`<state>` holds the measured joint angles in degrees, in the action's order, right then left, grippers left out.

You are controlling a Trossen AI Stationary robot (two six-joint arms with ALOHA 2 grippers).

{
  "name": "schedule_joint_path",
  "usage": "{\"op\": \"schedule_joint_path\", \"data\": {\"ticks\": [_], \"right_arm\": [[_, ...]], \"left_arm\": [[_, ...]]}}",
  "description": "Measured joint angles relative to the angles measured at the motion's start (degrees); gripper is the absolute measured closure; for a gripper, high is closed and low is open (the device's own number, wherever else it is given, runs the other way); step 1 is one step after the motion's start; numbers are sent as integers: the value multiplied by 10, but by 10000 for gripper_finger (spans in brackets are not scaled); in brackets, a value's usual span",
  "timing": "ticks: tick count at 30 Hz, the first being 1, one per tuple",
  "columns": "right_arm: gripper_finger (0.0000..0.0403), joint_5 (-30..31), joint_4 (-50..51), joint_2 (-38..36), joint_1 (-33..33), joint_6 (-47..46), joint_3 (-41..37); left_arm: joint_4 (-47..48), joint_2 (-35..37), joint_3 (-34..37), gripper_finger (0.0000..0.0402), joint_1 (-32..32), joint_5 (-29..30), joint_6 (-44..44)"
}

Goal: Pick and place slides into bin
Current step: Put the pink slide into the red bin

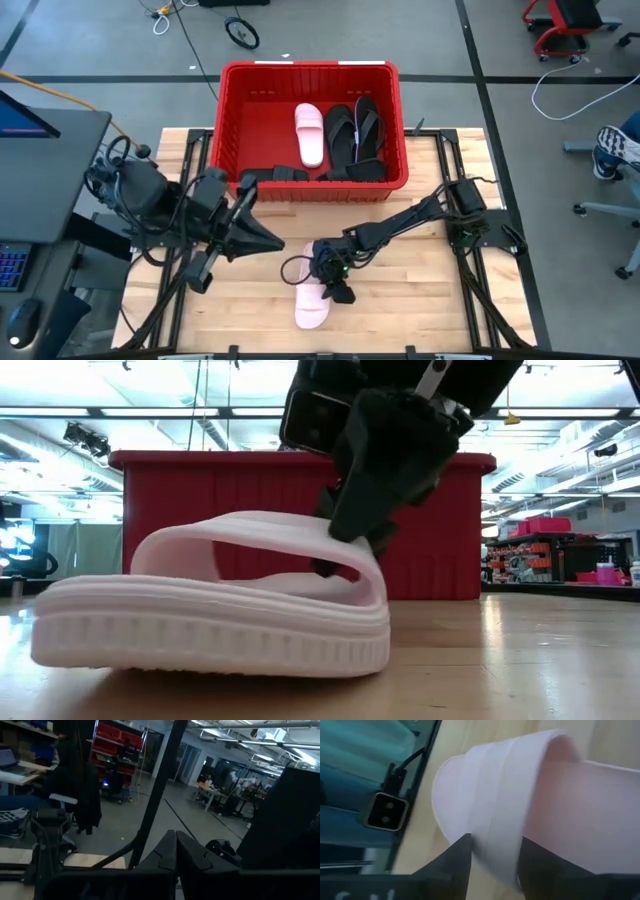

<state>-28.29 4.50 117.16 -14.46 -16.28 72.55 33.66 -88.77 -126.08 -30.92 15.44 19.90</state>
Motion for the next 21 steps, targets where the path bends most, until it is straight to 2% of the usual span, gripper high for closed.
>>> {"op": "schedule_joint_path", "data": {"ticks": [4, 7, 9, 12, 14, 17, 21], "right_arm": [[289, -13, -9, 5, -11, -20, 0], [350, -7, -14, -5, -15, -62, -1], [386, -1, -34, -17, -16, -134, -2], [383, 27, -85, -50, -27, -233, -2], [385, 74, -123, -84, -36, -290, -2], [394, 168, -163, -147, -43, -322, -2], [388, 369, -169, -237, -21, -310, 7]], "left_arm": [[16, 0, 0, 393, 0, 0, 3], [26, 0, 0, 387, 0, 0, 5], [25, 0, 0, 383, -1, 0, 21], [25, 0, 0, 380, -1, 0, 58], [24, 0, 0, 382, -1, 0, 71], [21, 0, 0, 390, -4, 0, 79], [10, 0, 0, 397, -4, 0, 57]]}}
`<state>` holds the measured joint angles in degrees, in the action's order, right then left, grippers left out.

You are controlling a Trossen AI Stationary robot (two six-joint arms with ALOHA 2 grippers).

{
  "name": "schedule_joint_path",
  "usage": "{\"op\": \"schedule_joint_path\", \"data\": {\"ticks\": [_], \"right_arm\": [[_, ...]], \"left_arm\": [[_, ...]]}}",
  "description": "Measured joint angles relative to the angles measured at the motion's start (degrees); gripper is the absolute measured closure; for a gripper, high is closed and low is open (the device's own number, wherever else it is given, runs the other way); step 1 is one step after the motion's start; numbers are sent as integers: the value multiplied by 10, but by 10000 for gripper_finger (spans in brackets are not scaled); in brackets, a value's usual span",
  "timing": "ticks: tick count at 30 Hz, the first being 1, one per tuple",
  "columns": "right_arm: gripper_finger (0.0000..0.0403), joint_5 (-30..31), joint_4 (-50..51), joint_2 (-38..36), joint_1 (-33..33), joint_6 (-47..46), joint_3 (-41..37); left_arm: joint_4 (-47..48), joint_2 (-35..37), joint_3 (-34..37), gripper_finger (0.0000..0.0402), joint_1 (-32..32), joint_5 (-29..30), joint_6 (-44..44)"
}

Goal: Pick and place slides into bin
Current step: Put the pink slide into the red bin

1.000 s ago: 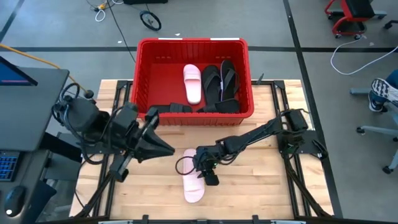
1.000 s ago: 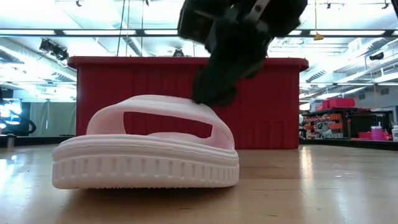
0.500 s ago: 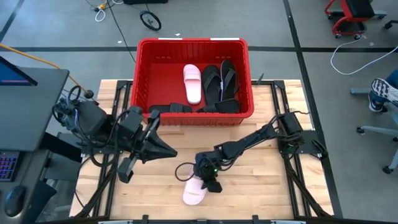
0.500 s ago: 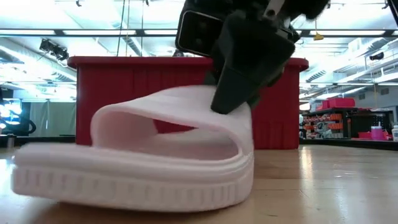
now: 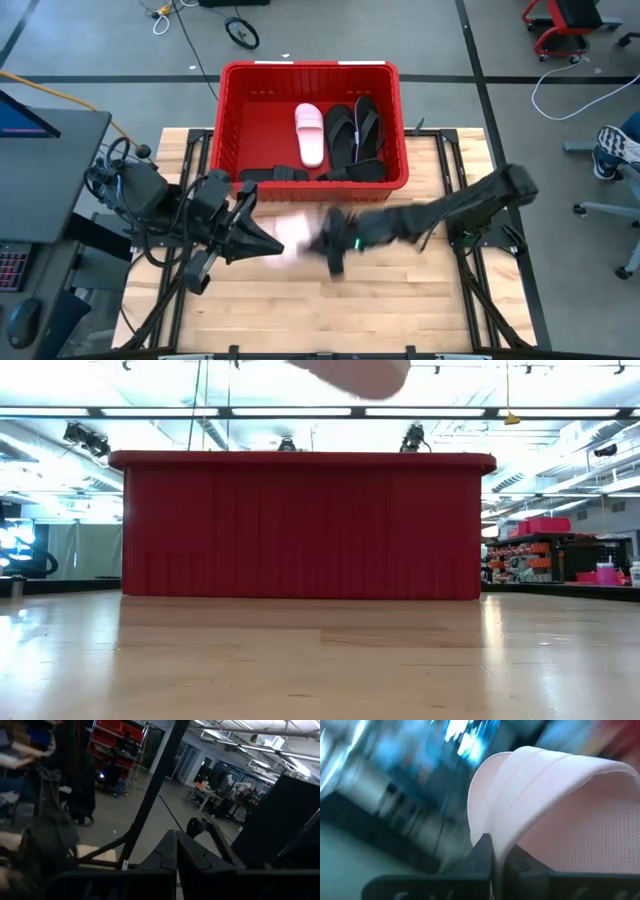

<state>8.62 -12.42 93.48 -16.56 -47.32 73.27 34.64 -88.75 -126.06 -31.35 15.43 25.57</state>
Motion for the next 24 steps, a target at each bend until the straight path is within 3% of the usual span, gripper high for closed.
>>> {"op": "schedule_joint_path", "data": {"ticks": [3, 5, 11, 17, 20, 24], "right_arm": [[392, 113, -15, -54, 43, 19, 4], [395, 136, -45, -82, 78, 37, 4], [391, 95, -95, -119, 189, -7, 6], [395, 83, -110, -120, 255, -56, 5], [390, 85, -123, -111, 285, -81, 5], [389, 62, -129, -100, 316, -99, 4]], "left_arm": [[-7, 0, 0, 396, 1, 1, -26], [-4, 0, 0, 390, 5, 7, -33], [71, 0, 0, 379, 35, 51, -57], [243, 0, 0, 383, 90, 216, -127], [322, -4, 0, 364, 129, 275, -124], [371, -6, 1, 315, 199, 282, -60]]}}
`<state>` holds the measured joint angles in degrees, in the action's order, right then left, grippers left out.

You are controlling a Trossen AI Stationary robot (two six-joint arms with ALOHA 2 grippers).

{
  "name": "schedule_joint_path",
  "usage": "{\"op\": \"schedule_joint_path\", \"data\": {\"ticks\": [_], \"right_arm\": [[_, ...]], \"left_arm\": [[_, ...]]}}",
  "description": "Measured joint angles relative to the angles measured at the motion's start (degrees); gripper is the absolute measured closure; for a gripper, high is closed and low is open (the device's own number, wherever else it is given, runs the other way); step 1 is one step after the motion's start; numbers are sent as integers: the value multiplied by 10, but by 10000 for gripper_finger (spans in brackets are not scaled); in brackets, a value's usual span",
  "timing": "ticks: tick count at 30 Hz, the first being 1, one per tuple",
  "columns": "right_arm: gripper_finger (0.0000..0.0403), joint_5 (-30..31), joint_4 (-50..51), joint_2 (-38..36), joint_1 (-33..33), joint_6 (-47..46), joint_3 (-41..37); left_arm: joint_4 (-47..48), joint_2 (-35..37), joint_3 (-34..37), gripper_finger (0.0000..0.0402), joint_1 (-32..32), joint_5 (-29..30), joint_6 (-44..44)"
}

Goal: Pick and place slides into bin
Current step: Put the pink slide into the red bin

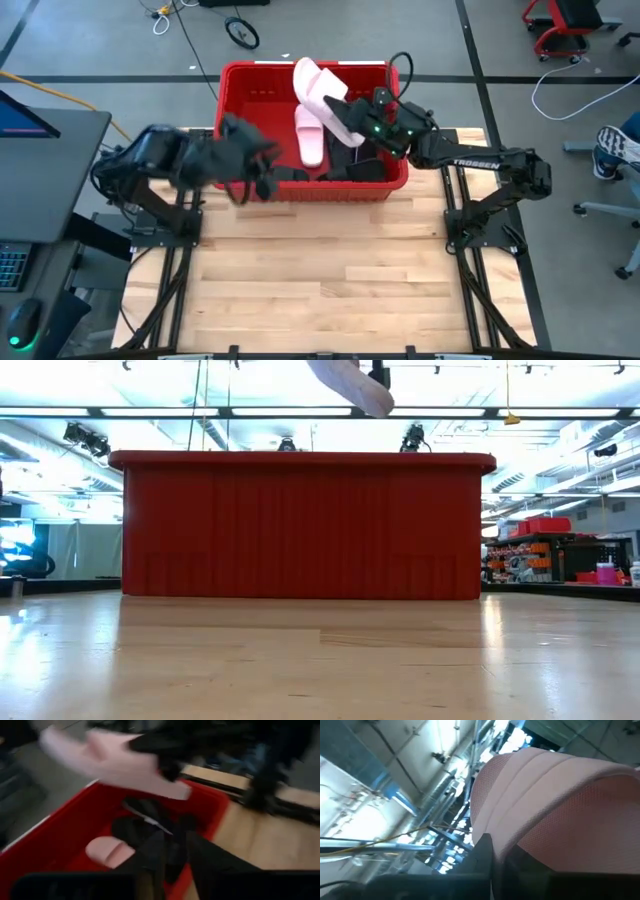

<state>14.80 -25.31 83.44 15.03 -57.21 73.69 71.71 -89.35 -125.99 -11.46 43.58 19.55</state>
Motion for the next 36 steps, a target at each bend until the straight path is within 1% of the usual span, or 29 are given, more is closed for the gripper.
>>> {"op": "schedule_joint_path", "data": {"ticks": [3, 7, 10, 13, 15, 17, 20, 22, 24, 27, 32, 34, 36], "right_arm": [[392, -16, -42, 1, 13, 1, 0], [391, -41, -124, 2, 42, 7, 1], [391, -63, -167, 3, 66, 5, 1], [391, -85, -196, 3, 87, -4, 1], [391, -101, -200, 3, 100, -19, 1], [391, -125, -205, 3, 112, -29, 1], [391, -157, -217, 2, 126, -30, 1], [391, -186, -218, -1, 136, -10, 1], [391, -218, -213, -4, 149, 2, 1], [391, -251, -211, -4, 166, 3, 1], [391, -353, -188, -5, 190, 3, 1], [391, -372, -183, -5, 195, 3, 1], [391, -373, -183, -5, 195, 3, 1]], "left_arm": [[-1, 0, 0, 267, 53, -7, 23], [-30, -17, 0, 205, 116, -17, 5], [-87, -38, 0, 172, 152, -40, -44], [-177, -67, 0, 153, 178, -92, -102], [-238, -89, 0, 147, 192, -121, -125], [-284, -113, 0, 146, 203, -125, -132], [-305, -146, 1, 150, 222, -125, -127], [-309, -163, 1, 155, 230, -129, -124], [-310, -169, 2, 159, 234, -129, -120], [-348, -172, 1, 161, 237, -130, -129], [-407, -175, 1, 155, 242, -131, -146], [-423, -175, 1, 156, 243, -130, -147], [-430, -175, 1, 159, 247, -130, -147]]}}
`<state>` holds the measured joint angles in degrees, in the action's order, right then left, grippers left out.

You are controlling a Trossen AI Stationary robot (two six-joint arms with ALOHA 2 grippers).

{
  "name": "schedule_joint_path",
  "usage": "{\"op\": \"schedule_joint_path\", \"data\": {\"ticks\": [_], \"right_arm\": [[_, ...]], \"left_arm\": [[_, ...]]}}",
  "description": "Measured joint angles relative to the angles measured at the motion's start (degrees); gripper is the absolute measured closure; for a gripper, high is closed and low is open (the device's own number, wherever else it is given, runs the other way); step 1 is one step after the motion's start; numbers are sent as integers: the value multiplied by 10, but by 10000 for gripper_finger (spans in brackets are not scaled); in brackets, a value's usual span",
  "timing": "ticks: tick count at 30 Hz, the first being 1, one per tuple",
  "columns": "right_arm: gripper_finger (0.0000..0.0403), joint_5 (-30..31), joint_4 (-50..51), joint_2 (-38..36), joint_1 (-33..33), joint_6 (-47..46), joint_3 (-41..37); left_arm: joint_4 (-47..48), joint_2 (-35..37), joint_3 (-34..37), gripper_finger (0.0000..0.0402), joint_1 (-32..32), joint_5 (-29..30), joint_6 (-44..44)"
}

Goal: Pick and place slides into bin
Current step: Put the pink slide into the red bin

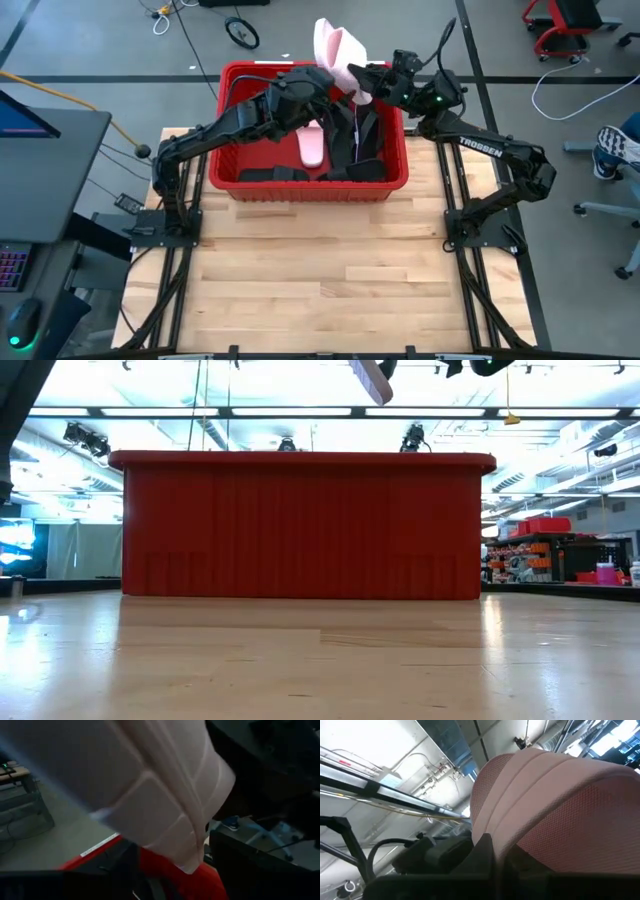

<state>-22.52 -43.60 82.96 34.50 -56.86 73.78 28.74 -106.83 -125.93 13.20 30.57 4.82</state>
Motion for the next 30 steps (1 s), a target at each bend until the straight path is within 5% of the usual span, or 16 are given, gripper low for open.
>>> {"op": "schedule_joint_path", "data": {"ticks": [8, 21, 30], "right_arm": [[390, -1, 1, 0, -8, 7, 0], [371, 0, -1, -2, -8, 47, 1], [276, -18, 3, -1, -2, 70, 1]], "left_arm": [[-11, 0, 0, 192, 16, -12, -30], [-25, 0, 0, 381, 17, -14, -41], [-19, 1, 0, 381, 17, -15, -47]]}}
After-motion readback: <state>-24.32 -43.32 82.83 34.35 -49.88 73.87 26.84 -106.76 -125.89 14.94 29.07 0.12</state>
